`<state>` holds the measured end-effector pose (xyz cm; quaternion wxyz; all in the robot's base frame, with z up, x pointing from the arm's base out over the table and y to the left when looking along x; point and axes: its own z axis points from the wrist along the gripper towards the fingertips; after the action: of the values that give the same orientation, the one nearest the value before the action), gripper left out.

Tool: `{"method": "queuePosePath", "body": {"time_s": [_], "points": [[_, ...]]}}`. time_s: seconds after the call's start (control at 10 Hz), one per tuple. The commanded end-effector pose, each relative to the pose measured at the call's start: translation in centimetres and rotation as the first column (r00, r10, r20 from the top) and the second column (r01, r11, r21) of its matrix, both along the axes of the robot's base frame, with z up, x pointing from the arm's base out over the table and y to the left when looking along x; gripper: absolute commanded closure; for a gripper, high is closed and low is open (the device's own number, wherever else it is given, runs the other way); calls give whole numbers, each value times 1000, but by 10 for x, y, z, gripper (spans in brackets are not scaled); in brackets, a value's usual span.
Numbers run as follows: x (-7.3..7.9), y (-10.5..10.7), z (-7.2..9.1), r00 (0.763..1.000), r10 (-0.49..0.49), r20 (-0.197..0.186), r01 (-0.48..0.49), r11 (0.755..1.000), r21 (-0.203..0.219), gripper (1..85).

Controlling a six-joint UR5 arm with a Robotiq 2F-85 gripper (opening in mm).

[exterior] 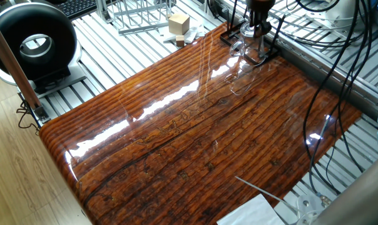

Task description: Take the cup off the cup rack

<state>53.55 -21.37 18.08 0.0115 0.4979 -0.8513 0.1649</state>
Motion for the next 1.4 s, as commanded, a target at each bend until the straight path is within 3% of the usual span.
{"method": "queuePosePath", "body": {"time_s": [0.0, 0.2, 0.3, 0.5, 0.7, 0.8, 0.9, 1.0, 1.1, 1.3], "points": [[-2, -2, 3, 1000, 12, -5, -12, 1000, -9, 480], [2, -3, 4, 1000, 16, 10, -16, 1000, -14, 477], [0, 7, 1, 1000, 16, 1, -16, 1000, 25, 473], [-8, 6, 0, 999, 40, -37, -40, 999, 19, 473], [-11, 14, -2, 997, 52, -51, -49, 998, 50, 470], [-1, 18, -2, 996, 82, -18, -81, 995, 58, 470], [-2, 17, -2, 997, 75, -21, -74, 996, 55, 453], [0, 4, 2, 996, 83, -20, -83, 997, 2, 453], [0, 3, 2, 996, 91, -21, -91, 996, -3, 453], [8, 14, 1, 995, 95, 15, -95, 995, 39, 453]]}}
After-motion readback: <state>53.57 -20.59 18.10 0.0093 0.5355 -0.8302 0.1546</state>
